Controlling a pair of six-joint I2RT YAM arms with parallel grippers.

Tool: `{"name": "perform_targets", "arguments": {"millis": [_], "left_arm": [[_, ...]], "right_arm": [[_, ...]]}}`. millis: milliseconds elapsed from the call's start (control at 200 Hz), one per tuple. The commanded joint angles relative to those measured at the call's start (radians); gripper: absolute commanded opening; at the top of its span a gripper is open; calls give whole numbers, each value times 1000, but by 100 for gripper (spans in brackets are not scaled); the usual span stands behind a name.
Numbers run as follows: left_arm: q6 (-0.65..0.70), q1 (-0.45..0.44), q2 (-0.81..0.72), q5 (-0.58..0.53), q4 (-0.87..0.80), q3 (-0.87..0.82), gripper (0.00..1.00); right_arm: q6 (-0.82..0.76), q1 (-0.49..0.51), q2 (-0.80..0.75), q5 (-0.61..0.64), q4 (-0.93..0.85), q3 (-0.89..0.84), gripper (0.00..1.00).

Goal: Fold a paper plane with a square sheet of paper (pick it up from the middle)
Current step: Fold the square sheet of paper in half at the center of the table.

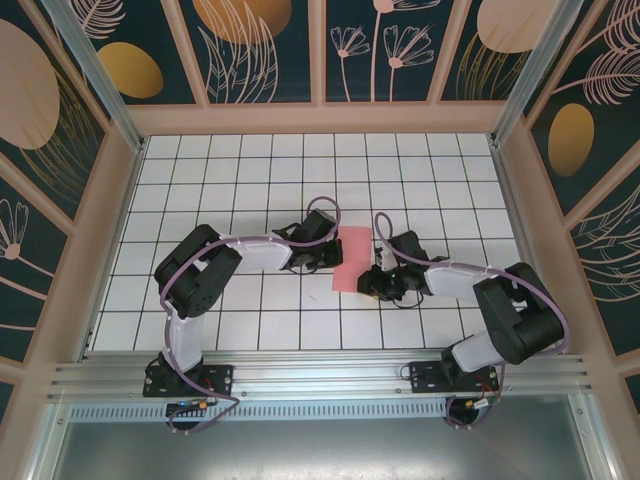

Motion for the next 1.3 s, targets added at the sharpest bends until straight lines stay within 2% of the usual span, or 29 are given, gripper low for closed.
{"name": "perform_targets", "arguments": {"millis": [0, 95, 210, 310, 480, 595, 786, 1126, 1296], "left_arm": [[15, -8, 38, -3, -115, -34, 0], [14, -10, 39, 2, -115, -36, 0], [16, -9, 38, 2, -114, -39, 0], [17, -8, 39, 3, -115, -39, 0], [21, -9, 41, 5, -121, -34, 0], [21, -8, 45, -2, -128, -34, 0], [20, -9, 49, 0, -128, -29, 0], [21, -8, 50, 0, -135, -23, 0], [20, -9, 46, -2, -136, -27, 0]], "right_arm": [[-15, 1, -45, 43, -47, 54, 26], [-27, -38, -39, 41, -36, 112, 26], [-53, -89, 46, 5, -6, 178, 26], [-71, -99, 133, -15, 4, 212, 26], [-95, -111, 247, 20, 0, 206, 25], [-113, -122, 247, -9, -19, 225, 25], [-151, -140, 220, -27, -82, 352, 26], [-167, -183, 385, -59, -49, 443, 25], [-172, -183, 436, 22, -82, 451, 25]]}}
